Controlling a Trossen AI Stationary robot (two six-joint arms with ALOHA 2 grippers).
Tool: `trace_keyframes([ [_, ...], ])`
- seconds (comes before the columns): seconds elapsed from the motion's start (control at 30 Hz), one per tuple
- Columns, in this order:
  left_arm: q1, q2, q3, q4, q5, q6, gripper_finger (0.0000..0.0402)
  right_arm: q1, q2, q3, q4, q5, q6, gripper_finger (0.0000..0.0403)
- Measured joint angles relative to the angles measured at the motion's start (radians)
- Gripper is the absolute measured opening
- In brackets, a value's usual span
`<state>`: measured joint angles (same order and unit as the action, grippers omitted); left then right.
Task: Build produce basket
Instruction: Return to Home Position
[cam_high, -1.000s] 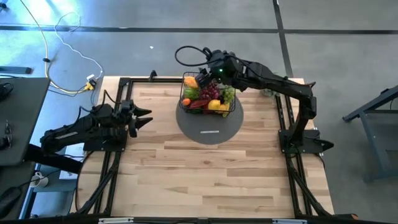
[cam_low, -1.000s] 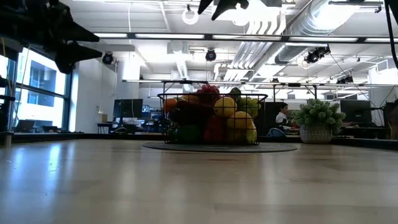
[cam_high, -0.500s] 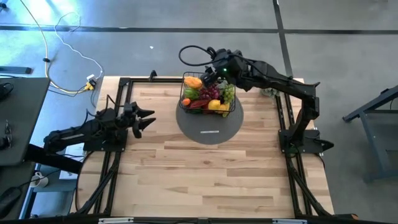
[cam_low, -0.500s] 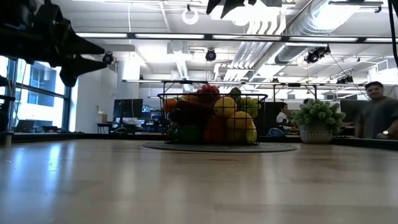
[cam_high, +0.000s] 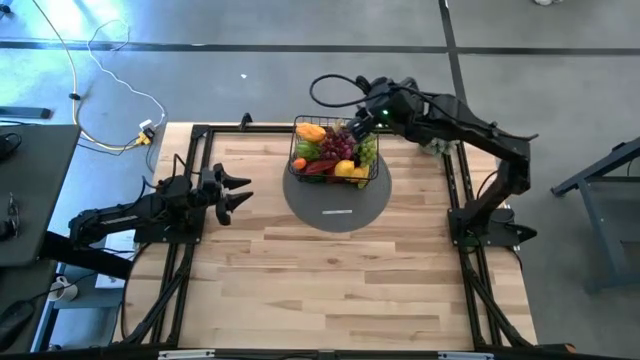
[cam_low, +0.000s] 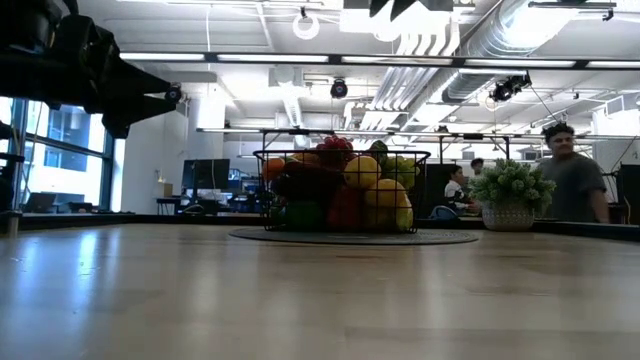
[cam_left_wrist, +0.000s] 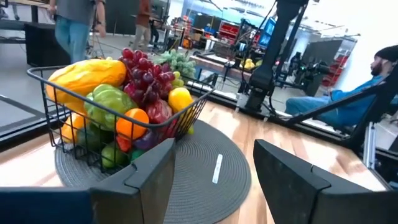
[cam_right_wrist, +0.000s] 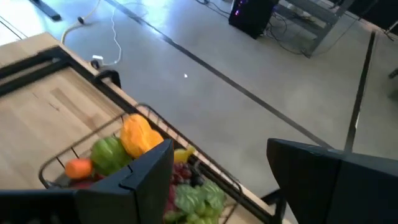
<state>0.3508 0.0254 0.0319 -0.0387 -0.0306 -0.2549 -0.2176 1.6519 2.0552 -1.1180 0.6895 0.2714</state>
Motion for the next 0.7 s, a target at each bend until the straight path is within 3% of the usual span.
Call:
trace_keyframes([
  [0.23,0.0,0.0,0.0,0.0,-0.007,0.004,0.0206,0.0,-0.166,-0.327,0.147,-0.009,0.067,0.024],
  [0.4,0.0,0.001,0.0,0.0,-0.007,0.004,0.0206,0.0,-0.314,-0.57,0.334,-0.087,0.088,0.024],
  [0.7,0.0,0.001,0.0,0.0,-0.007,0.004,0.0206,0.032,-0.544,-0.879,0.551,-0.13,0.051,0.024],
])
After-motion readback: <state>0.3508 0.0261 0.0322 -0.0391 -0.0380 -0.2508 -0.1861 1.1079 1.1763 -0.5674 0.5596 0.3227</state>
